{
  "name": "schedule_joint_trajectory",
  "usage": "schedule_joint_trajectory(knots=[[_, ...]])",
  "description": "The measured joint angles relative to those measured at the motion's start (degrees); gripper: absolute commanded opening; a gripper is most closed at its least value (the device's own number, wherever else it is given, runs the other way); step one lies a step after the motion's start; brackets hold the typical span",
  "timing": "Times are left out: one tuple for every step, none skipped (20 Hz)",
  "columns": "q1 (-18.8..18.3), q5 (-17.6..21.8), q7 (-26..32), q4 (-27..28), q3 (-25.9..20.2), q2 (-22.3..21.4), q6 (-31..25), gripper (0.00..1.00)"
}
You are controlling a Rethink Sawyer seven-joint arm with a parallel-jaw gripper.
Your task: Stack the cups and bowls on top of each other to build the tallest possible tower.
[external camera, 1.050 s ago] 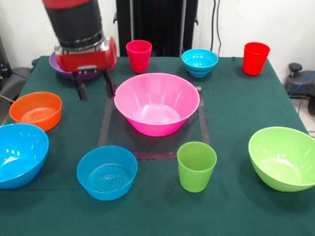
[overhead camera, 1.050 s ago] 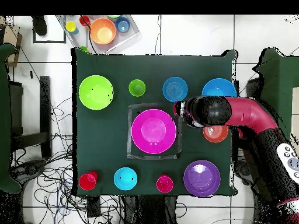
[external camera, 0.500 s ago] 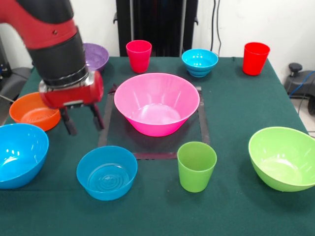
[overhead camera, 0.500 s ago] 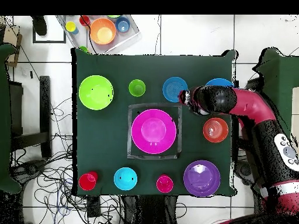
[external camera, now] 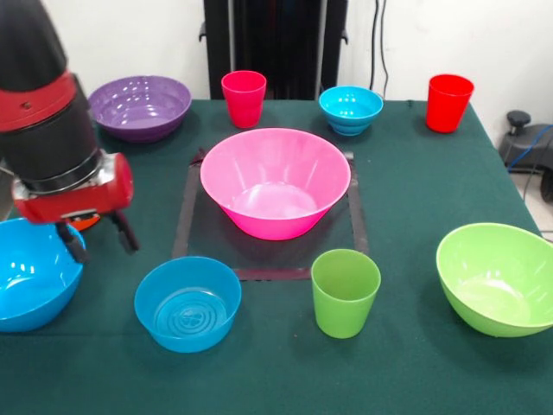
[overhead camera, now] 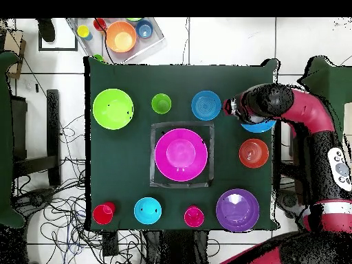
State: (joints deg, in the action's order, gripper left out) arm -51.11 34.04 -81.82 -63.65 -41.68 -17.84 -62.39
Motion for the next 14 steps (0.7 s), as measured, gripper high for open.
schedule_joint_trajectory(knots=[[0.4, 0.2, 1.1, 1.9, 0.0, 0.5, -1.7, 1.0], [0.8, 0.2, 1.9, 3.4, 0.0, 0.9, -3.0, 1.0], [1.4, 0.3, 3.2, 5.7, -0.1, 1.5, -4.7, 1.0], [1.7, 0.3, 3.8, 6.7, -0.2, 1.8, -5.3, 1.0], [1.9, 0.3, 4.3, 7.7, -0.2, 2.0, -5.9, 1.0], [2.1, 0.3, 4.6, 8.1, -0.3, 2.1, -6.1, 1.0], [2.5, 0.3, 5.4, 9.4, -0.4, 2.5, -6.4, 1.0], [2.7, 0.3, 5.9, 10.0, -0.4, 2.6, -6.4, 1.0], [3.1, 0.3, 6.7, 11.1, -0.6, 2.9, -6.4, 1.0], [3.2, 0.3, 6.9, 11.4, -0.7, 3.0, -6.4, 1.0], [3.3, 0.3, 7.1, 11.7, -0.7, 3.0, -6.4, 1.0], [3.4, 0.3, 7.3, 12.4, -0.8, 3.4, -6.4, 1.0], [3.5, 0.3, 7.3, 12.8, -0.9, 3.7, -6.4, 1.0], [3.5, 0.3, 7.3, 13.1, -0.9, 3.8, -6.4, 1.0]])
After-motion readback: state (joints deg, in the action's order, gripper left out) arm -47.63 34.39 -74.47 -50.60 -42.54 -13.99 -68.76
